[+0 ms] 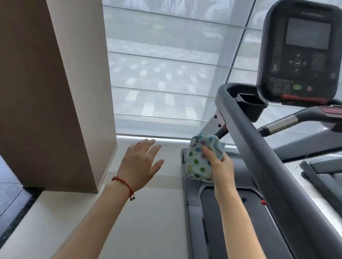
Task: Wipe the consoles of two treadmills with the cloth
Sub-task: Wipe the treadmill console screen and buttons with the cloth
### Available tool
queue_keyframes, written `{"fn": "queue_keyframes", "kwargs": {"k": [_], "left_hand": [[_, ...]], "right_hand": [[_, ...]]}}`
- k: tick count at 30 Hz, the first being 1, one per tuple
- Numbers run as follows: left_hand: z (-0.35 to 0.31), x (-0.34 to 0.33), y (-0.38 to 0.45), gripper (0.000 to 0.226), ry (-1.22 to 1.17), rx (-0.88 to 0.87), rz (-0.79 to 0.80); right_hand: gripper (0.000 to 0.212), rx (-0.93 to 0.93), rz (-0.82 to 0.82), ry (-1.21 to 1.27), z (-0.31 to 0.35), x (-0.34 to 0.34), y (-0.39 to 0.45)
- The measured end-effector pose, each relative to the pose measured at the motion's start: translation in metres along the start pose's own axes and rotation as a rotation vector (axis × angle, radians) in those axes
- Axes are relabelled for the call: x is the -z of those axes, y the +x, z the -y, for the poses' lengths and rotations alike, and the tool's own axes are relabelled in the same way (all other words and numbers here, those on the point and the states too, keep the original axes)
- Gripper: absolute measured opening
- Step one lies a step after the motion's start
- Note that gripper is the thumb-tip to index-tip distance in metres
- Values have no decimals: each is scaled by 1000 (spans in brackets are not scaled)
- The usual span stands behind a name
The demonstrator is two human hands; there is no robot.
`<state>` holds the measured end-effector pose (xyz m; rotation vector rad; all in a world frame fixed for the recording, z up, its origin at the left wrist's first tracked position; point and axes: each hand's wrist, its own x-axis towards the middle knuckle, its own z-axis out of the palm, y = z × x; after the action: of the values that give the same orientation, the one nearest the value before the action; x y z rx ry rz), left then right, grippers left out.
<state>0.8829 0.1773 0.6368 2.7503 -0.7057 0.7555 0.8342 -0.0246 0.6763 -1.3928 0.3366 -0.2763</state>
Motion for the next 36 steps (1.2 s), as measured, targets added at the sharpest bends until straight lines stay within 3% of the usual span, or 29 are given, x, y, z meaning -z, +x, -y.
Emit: {"fn": "queue_keyframes", "kwargs": {"k": [11,25,31,36], "left_hand": [[32,-64,155,53,-92,-65,32],[1,-114,329,46,-171,-65,-31],[-4,-133,406,52,-180,-165,-65],[-15,-154,471,40,-244,-244,-108]], "right_hand": [[25,33,-141,-33,37,-10,147],[34,74,-147,54,109,5,318],[27,85,-169,58,141,9,382],[26,141,-243,1,164,23,430]]}}
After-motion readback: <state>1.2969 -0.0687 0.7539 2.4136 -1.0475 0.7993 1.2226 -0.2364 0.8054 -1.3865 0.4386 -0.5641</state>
